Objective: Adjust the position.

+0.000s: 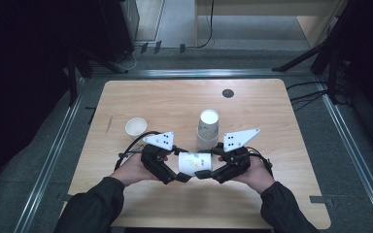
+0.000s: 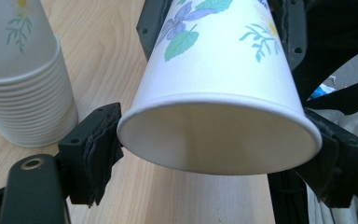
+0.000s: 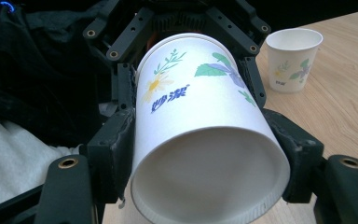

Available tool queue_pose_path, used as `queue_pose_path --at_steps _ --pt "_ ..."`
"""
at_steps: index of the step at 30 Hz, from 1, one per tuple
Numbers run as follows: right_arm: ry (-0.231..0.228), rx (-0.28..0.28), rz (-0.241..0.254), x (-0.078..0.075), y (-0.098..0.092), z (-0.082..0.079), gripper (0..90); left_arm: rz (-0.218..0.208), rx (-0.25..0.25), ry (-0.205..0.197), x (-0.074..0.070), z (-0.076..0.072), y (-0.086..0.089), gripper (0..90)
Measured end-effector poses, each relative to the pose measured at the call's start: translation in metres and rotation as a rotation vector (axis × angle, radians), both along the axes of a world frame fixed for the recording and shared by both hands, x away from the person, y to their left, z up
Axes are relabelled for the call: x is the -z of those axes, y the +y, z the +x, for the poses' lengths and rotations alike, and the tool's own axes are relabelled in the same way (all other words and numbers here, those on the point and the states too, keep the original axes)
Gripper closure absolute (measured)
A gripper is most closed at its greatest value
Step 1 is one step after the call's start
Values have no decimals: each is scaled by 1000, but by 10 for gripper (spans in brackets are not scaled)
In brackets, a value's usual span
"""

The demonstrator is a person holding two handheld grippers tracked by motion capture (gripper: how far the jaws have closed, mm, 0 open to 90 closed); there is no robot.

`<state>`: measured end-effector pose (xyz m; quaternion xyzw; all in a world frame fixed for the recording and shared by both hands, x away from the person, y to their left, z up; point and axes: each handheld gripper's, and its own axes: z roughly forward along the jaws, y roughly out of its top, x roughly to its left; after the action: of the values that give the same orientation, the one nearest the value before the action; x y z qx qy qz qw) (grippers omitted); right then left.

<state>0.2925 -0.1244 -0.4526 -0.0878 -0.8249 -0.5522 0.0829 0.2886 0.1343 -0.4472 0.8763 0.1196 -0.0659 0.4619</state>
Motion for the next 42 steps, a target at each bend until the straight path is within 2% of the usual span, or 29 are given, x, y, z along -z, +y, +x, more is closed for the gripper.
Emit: queue_pose_path --at_steps 2,5,10,16,20,28,33,34,42 --pt "0 6 -2 1 0 1 327 -3 3 -4 0 0 1 202" --pt "4 8 1 1 0 2 328 -13 3 -4 -1 0 1 207" --pt "8 9 -8 1 0 1 328 1 6 -10 0 0 1 216" --pt "14 11 1 2 0 3 326 -13 -1 -4 -1 1 2 226" --pt "0 14 9 1 -1 1 333 -9 0 -9 -1 1 2 237" --pt "-4 12 9 0 0 1 333 -14 2 -15 -1 0 2 211" --pt "4 -2 5 0 2 0 331 -13 9 -31 -1 -2 -1 186" --pt "5 -2 3 1 3 0 331 -15 18 -52 -2 -4 -1 195" --pt "5 -7 -3 1 3 0 335 -9 20 -62 -2 -4 -1 226"
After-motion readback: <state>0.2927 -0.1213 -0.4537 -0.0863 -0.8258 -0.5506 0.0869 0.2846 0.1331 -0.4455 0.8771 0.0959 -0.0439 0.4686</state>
